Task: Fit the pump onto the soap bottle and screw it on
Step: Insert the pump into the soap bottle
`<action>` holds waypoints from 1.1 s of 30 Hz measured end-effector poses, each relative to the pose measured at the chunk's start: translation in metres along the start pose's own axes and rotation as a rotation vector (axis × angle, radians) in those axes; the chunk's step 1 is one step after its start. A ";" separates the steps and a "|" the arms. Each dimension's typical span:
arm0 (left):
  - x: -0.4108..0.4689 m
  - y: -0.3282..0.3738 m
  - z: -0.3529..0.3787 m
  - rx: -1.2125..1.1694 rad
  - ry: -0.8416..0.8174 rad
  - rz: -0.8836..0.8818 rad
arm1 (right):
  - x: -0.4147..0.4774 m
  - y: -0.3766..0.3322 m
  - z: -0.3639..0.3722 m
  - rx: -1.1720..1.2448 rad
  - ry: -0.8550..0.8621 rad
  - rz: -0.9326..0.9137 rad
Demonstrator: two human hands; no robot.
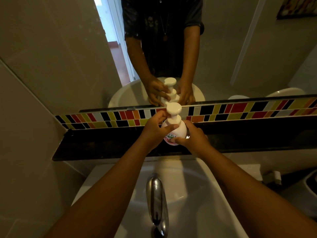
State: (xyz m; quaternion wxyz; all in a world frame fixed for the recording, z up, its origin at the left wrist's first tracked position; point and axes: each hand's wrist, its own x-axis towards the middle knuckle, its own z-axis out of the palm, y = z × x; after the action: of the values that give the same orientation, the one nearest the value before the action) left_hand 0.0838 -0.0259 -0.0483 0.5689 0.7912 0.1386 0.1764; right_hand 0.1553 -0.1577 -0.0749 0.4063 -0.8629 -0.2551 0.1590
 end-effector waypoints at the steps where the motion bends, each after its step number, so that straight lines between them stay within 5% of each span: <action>1: 0.000 -0.001 -0.001 0.016 -0.001 -0.006 | 0.000 0.000 0.000 0.000 0.001 -0.004; 8: 0.001 -0.001 -0.011 0.095 -0.075 -0.055 | 0.002 0.002 0.001 -0.006 0.001 0.000; 17: 0.004 0.004 0.013 0.237 0.154 0.041 | 0.003 0.008 0.004 -0.007 0.031 -0.011; 25: 0.012 0.010 -0.009 0.131 -0.158 -0.066 | 0.009 0.013 0.006 -0.048 0.046 -0.006; 33: 0.013 0.010 0.006 0.179 0.086 -0.010 | 0.011 0.015 0.006 -0.063 0.053 -0.001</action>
State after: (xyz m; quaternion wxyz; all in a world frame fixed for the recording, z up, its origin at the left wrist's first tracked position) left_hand 0.0987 -0.0288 -0.0391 0.4901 0.8300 0.1820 0.1944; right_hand 0.1661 -0.1560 -0.0914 0.3856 -0.8790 -0.2498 0.1278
